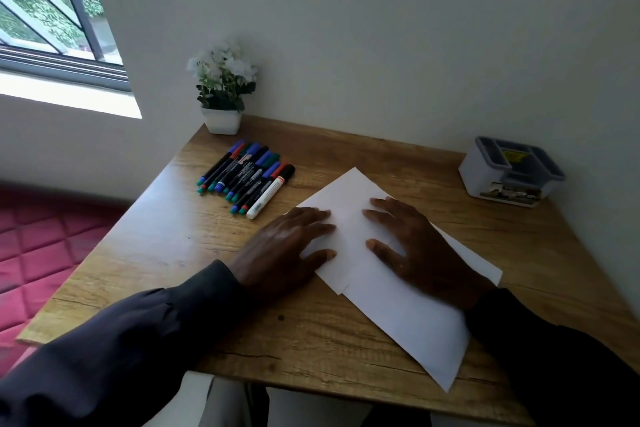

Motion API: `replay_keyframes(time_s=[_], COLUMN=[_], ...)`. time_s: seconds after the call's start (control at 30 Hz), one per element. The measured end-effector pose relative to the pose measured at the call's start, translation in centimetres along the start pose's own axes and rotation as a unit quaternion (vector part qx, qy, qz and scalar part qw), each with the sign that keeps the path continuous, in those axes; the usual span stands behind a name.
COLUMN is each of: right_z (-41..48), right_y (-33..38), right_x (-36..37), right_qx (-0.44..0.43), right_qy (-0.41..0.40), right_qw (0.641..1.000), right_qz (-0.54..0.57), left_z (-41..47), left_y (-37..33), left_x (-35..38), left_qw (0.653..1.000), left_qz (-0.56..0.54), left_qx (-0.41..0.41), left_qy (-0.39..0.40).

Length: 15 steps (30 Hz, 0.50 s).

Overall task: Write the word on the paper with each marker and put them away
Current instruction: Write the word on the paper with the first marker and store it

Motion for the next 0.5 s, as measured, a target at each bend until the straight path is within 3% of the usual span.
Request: replay_keyframes(time_s=[0.37,0.5], right_z=[0.3,1.7], right_y=[0.6,2.3], right_x=[-1.0,-3.7], right_qx=[-0.003,-0.022], right_qy=[0.024,-0.042], right_qw=[1.000,0.999], right_qz=[-0.010,-0.018], left_z=[-0.8,-1.9], left_y=[1.5,1.7], left_x=[-0.6,-2.4], left_qw=[0.997,0.991], left_qz=[-0.073,-0.100], left_qx=[-0.016,-0.008], left_qy=[-0.029,-0.089])
Point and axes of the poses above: each hand's wrist, its own z-axis towards the middle knuckle, its own x-axis out of the palm, y = z × x, the point moved 5 cm from there along z, towards the middle knuckle, and after that the axes turned 9 degrees about -z, right-handed, at the moved point
